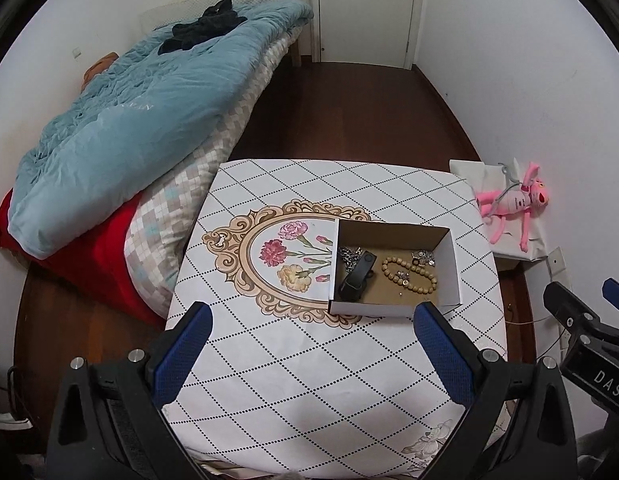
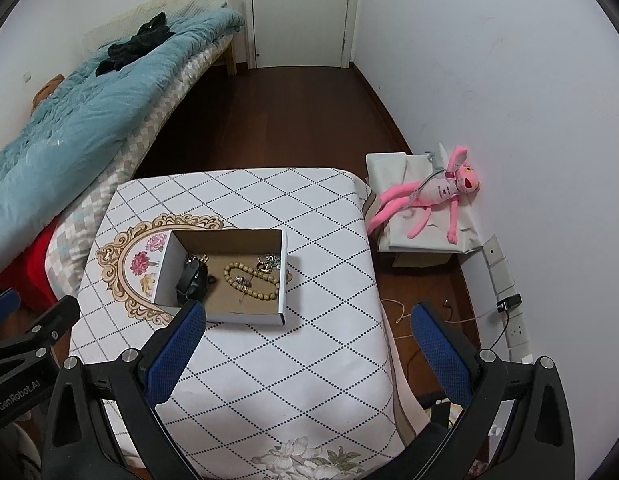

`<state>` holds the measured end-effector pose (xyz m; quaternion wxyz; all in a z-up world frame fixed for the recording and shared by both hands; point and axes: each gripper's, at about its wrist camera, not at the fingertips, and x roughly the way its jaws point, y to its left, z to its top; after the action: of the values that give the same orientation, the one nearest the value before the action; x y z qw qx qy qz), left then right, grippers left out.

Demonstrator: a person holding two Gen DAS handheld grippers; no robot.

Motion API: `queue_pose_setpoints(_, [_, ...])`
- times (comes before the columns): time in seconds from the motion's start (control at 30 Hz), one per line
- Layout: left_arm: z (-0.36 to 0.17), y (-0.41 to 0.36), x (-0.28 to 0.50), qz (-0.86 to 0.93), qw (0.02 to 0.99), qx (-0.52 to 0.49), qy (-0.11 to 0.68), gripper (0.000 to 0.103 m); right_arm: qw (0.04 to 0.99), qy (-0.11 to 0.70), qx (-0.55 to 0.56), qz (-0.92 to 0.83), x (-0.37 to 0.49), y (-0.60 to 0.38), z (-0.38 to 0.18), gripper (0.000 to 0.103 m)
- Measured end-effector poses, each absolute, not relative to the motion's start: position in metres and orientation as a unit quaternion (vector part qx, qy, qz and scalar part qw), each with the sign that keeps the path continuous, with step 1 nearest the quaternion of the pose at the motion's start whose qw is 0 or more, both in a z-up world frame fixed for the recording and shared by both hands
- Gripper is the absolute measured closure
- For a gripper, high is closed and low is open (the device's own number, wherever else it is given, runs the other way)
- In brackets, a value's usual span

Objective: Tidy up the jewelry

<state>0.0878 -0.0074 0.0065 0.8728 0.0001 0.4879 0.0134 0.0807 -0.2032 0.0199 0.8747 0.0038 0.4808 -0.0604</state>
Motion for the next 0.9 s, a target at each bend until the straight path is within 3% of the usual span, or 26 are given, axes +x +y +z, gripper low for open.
queue_pose_setpoints(0.9, [-0.0012, -0.0062, 0.0886, 0.002, 0.872, 0.001, 0.490, 0.000, 0.867, 0.495, -0.009, -0.050, 0.0836, -0.2006, 0.0142, 0.000])
